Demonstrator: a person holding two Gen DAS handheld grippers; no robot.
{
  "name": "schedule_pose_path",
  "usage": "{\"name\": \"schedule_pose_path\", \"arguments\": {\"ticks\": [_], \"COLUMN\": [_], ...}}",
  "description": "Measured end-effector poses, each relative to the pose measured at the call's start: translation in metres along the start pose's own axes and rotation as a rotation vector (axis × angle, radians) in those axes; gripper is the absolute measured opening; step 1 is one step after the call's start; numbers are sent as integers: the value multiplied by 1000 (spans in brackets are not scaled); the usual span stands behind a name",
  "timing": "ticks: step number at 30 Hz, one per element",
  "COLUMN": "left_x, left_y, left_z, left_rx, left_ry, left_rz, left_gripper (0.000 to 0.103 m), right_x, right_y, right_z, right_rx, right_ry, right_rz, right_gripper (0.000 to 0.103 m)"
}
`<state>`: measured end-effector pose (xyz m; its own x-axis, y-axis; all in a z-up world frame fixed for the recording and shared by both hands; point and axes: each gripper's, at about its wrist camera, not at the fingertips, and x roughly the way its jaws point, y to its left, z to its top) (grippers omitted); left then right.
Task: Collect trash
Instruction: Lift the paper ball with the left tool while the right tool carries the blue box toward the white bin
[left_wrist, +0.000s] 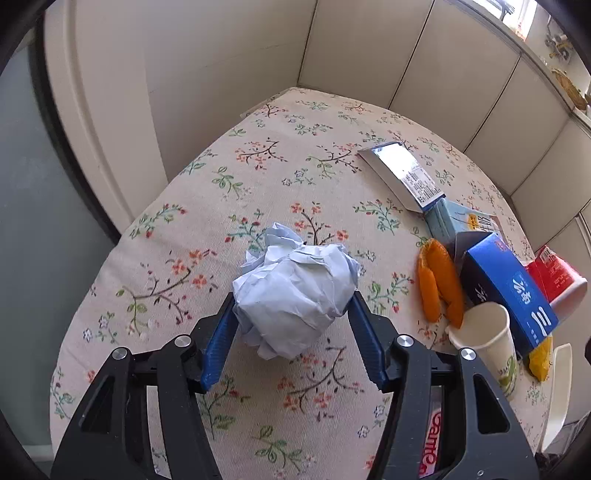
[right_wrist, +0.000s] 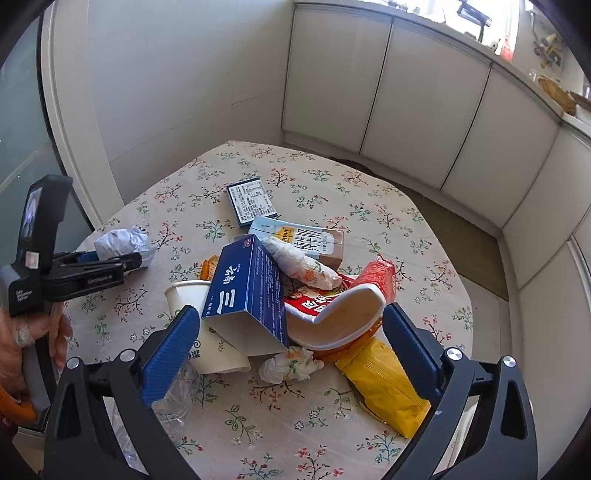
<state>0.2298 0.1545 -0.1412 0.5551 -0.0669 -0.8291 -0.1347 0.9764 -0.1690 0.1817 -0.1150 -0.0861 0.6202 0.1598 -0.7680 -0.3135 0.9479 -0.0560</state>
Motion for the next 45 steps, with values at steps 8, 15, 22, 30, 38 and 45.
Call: {"name": "schedule_pose_path", "arguments": {"ticks": [8,15,22,30,38,45], "left_x": [-7,-10,-12,-15,-35,-72], "left_y": [6,9,9,13,12,-8], "left_z": [-12,-19,-23,-24,-18,-7], "left_rx": [-19,-43,-40,-66,-79,-53], "left_ry": [-7,-5,-11,-20,-58,-127], "left_rz": [-24,-53,-58,-67,-66,-100], "left_gripper": [57,59,59,58,58,58], "right_x": [37,90,117,105,52,-4], "right_y": [18,21,18,14,3,-18], "right_z": [22,37,36,26,33,32], "right_rx": [1,31,80,100,118,139], "right_ry": [89,246,351,346,202,96], "right_rz": [21,40,139,173,190,185], "right_gripper": [96,96,75,41,41,41]}}
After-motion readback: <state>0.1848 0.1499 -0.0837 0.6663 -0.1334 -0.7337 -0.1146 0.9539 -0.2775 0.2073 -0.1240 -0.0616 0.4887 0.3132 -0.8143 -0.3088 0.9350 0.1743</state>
